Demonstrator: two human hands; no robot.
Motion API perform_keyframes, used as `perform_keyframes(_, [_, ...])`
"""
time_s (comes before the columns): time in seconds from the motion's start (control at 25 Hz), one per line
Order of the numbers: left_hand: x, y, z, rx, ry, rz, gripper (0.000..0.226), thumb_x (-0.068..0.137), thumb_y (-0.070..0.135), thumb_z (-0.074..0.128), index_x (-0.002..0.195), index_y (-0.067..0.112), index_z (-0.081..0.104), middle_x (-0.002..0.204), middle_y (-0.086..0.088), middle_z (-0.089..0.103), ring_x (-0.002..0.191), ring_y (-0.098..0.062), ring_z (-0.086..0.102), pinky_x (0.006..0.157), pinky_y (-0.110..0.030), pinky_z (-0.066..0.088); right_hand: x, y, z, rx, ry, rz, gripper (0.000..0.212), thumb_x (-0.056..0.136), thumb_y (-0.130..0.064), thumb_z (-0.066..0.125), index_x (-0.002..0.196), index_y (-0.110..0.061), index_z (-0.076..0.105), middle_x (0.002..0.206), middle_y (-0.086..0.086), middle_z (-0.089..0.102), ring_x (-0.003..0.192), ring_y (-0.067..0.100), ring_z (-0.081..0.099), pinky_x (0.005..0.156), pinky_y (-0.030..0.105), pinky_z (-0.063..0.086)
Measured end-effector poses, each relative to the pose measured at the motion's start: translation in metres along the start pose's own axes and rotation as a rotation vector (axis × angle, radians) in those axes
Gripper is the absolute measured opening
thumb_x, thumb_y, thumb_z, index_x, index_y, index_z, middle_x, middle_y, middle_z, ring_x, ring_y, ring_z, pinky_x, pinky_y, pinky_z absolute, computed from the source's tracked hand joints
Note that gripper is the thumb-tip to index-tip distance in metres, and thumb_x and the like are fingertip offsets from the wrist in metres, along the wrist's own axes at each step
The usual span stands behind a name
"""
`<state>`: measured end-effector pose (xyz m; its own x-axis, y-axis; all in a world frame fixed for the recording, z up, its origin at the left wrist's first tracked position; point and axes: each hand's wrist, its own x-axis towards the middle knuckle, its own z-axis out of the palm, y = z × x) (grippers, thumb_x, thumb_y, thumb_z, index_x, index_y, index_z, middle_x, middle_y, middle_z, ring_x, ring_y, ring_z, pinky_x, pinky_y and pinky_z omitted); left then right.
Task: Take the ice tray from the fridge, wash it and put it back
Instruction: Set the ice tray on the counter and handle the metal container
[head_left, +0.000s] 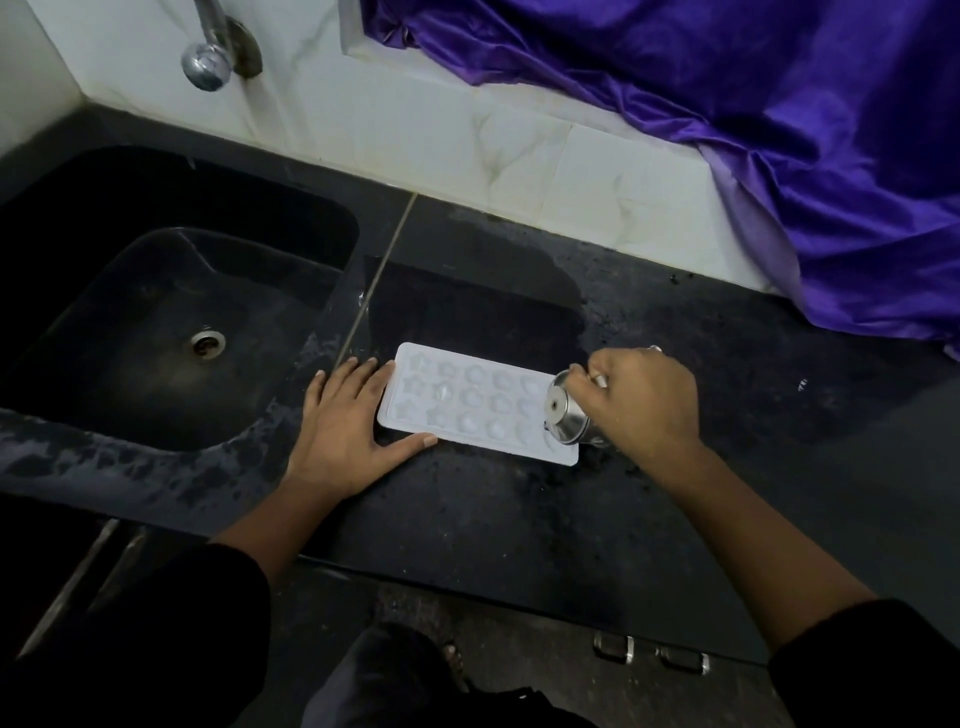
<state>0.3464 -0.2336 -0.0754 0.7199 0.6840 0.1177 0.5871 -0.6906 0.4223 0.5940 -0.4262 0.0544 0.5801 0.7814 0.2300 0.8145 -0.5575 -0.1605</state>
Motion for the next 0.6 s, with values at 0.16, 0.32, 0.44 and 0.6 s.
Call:
perform_keyframes(0.16, [0.000, 0.000, 0.000, 0.003, 0.000, 0.002, 0.112, 0.076, 0.099, 0.040, 0.161, 0.025, 0.039, 0.165, -0.002, 0.043, 0.159, -0.022, 0.027, 0.131, -0.053, 0.009, 0.002, -0.002, 0.000, -0.012, 0.000, -0.007, 0.051, 0.093, -0.037, 0.063, 0.052, -0.018, 0.038, 0.048, -0.004, 0.040, 0.046, 0.013, 0.039, 0.051, 0.027, 0.024])
perform_keyframes(0.32, [0.001, 0.001, -0.001, 0.012, -0.006, 0.002, 0.111, 0.077, 0.098, 0.041, 0.161, 0.025, 0.037, 0.166, -0.002, 0.042, 0.159, -0.022, 0.026, 0.132, -0.053, 0.008, -0.002, 0.019, -0.008, 0.183, 0.042, 0.102, 0.052, 0.092, -0.036, 0.066, 0.053, -0.013, 0.041, 0.047, 0.001, 0.041, 0.044, 0.014, 0.037, 0.052, 0.033, 0.031])
perform_keyframes(0.44, [0.001, 0.000, 0.000, 0.019, -0.006, 0.003, 0.110, 0.078, 0.097, 0.042, 0.161, 0.025, 0.038, 0.166, -0.003, 0.042, 0.158, -0.023, 0.028, 0.131, -0.054, 0.009, -0.006, 0.042, -0.018, 0.462, 0.064, 0.247, 0.052, 0.093, -0.027, 0.070, 0.053, -0.011, 0.041, 0.049, 0.002, 0.040, 0.048, 0.015, 0.037, 0.054, 0.036, 0.037])
perform_keyframes(0.6, [0.001, -0.001, 0.001, 0.009, 0.007, 0.017, 0.109, 0.078, 0.096, 0.043, 0.160, 0.024, 0.039, 0.165, -0.003, 0.043, 0.158, -0.024, 0.029, 0.131, -0.054, 0.010, -0.009, 0.049, -0.026, 0.830, 0.145, 0.373, 0.055, 0.097, -0.015, 0.068, 0.059, 0.009, 0.037, 0.054, 0.010, 0.037, 0.052, 0.021, 0.033, 0.049, 0.026, 0.032])
